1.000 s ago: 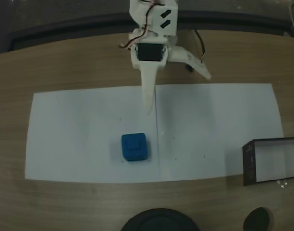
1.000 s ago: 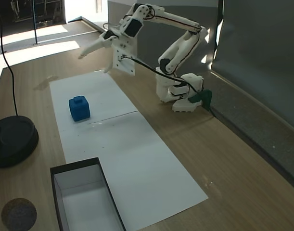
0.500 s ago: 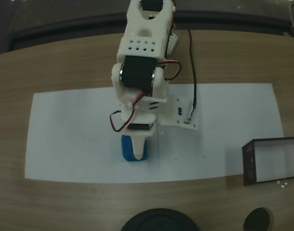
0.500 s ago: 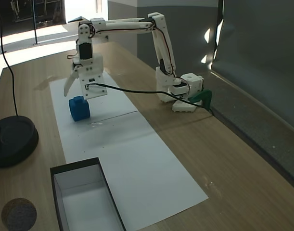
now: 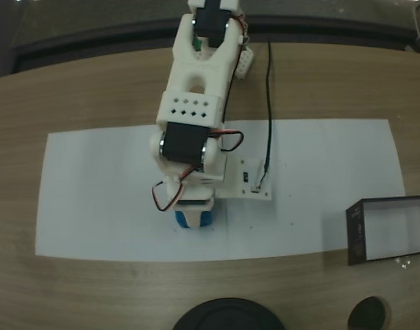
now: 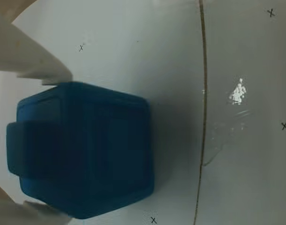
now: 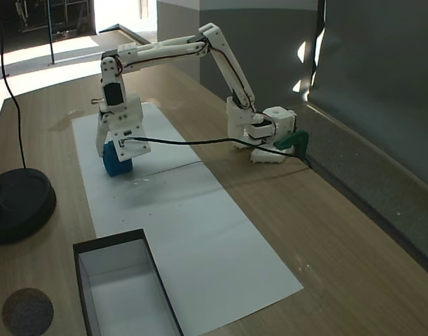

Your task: Grab a blue square and put it in the box.

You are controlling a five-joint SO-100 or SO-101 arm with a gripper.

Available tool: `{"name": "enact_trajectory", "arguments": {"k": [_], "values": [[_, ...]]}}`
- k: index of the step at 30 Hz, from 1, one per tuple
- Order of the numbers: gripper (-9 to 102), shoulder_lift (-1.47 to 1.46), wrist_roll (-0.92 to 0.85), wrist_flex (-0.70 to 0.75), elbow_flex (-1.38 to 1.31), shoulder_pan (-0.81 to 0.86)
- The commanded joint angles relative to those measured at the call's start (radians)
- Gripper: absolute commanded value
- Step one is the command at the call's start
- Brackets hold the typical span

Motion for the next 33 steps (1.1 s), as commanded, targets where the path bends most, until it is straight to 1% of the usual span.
{"name": "enact_trajectory", "arguments": {"k": [1,2,6,8,10,13,16,20,24,29,33], "values": [[9,0.002,-0.003,-0.031,-0.038,-0.002],[6,-0.009,-0.003,-0.041,-0.038,-0.009],[6,-0.029,0.002,-0.074,-0.040,-0.049],[6,-0.014,0.006,-0.055,-0.100,-0.094],[6,0.023,0.006,0.017,-0.215,-0.155],[6,0.106,0.017,0.153,-0.483,-0.296],[6,0.189,0.011,0.167,-0.721,-0.474],[6,0.230,0.009,0.121,-0.887,-0.707],[6,0.184,0.008,0.018,-0.874,-0.844],[6,0.023,0.009,-0.121,-0.876,-0.867],[6,-0.095,0.014,-0.167,-0.881,-0.853]]}}
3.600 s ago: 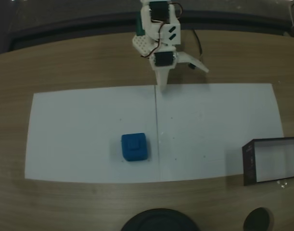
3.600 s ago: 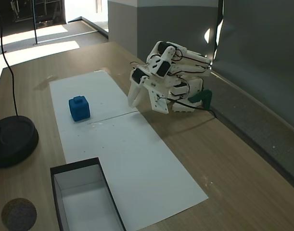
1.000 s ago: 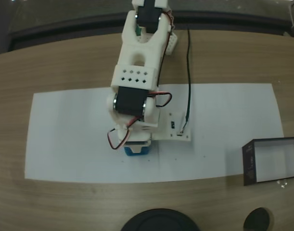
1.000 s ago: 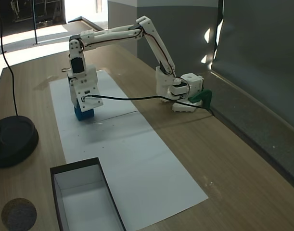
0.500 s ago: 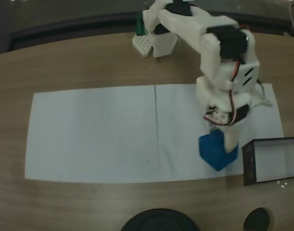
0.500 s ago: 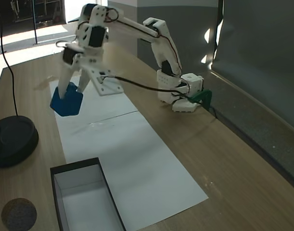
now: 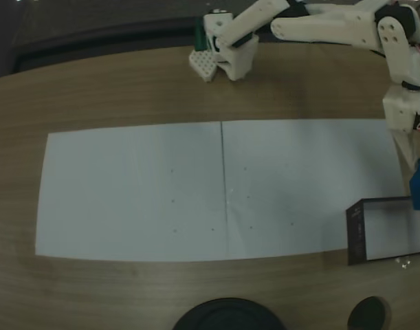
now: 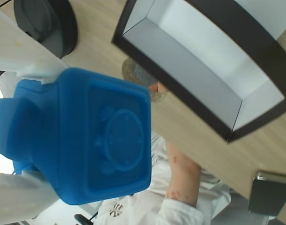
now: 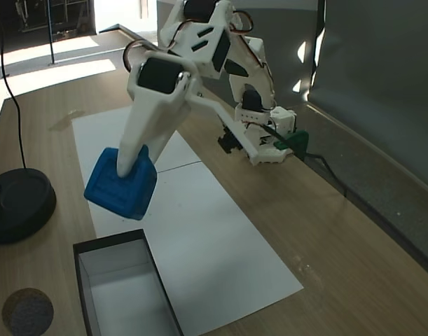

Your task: Grab a blue square and put it in the box.

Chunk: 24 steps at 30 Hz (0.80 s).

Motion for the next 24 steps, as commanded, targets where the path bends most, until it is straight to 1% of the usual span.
{"name": "enact_trajectory", "arguments": {"k": [1,13,15,17,19,21,24], "values": [[6,-0.011,0.009,-0.043,-0.049,0.006],[6,-0.158,0.015,-0.048,-0.048,-0.014],[12,-0.170,0.049,-0.043,-0.048,-0.006],[23,-0.169,0.066,-0.035,-0.048,0.006],[32,-0.164,0.061,-0.023,-0.049,0.014],[32,-0.163,0.060,-0.012,-0.051,0.014],[27,-0.161,0.060,0.009,-0.061,0.018]]}}
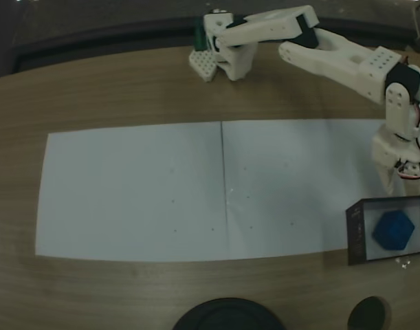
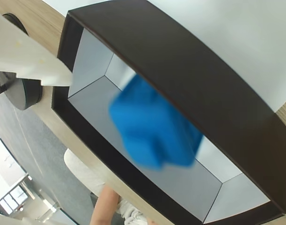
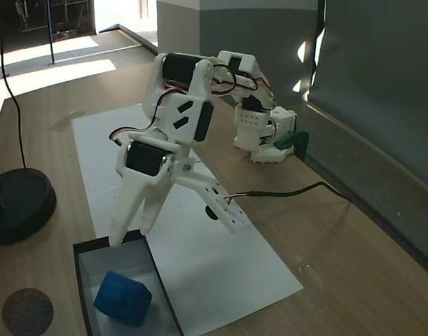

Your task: Grab a blue square and put it in the box.

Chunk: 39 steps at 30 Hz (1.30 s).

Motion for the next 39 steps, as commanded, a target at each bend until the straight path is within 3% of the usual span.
{"name": "enact_trajectory", "arguments": {"k": [1,6,10,28,39], "values": [[24,0.046,0.005,0.031,-0.084,0.008],[1,0.101,0.005,0.305,-0.342,0.009],[0,0.299,0.034,0.319,-0.328,0.086],[1,1.856,0.028,0.222,1.184,0.451],[0,2.408,-0.049,0.057,1.782,0.647]]}}
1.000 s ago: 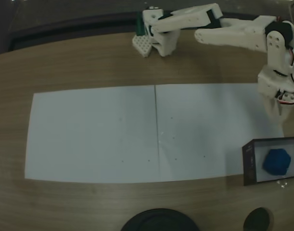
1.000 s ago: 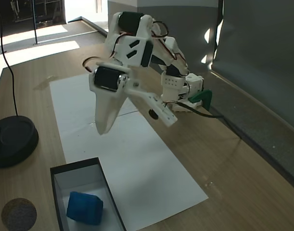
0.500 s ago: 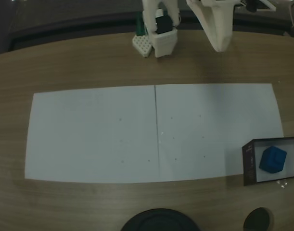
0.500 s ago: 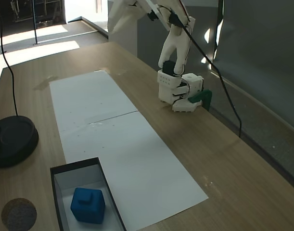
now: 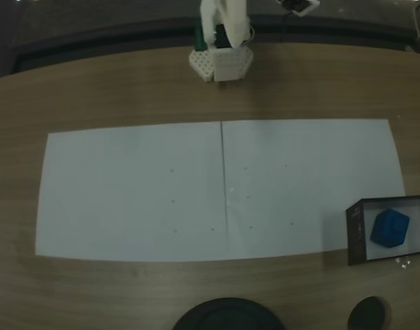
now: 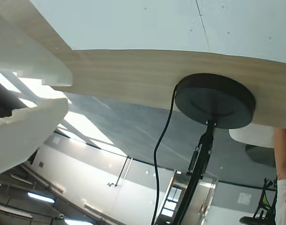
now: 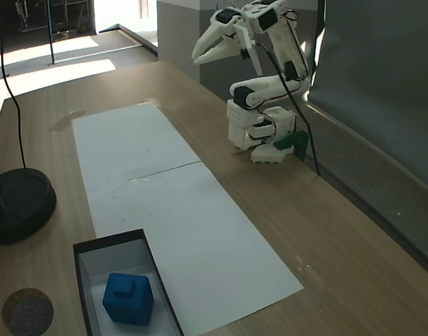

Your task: Grab a blue square and put it in the box.

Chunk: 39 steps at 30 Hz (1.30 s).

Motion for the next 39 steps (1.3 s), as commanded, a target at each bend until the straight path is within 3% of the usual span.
{"name": "enact_trajectory", "arguments": {"k": [1,8,18,26,35,39], "values": [[0,0.075,-0.035,-0.058,0.080,0.052],[0,0.256,-0.072,-0.255,0.341,0.161],[0,0.293,-0.061,-0.586,0.834,0.075],[1,0.293,0.021,-0.518,1.000,-0.058],[0,0.293,0.147,-0.239,0.946,-0.064],[0,0.293,0.155,-0.235,0.945,-0.058]]}}
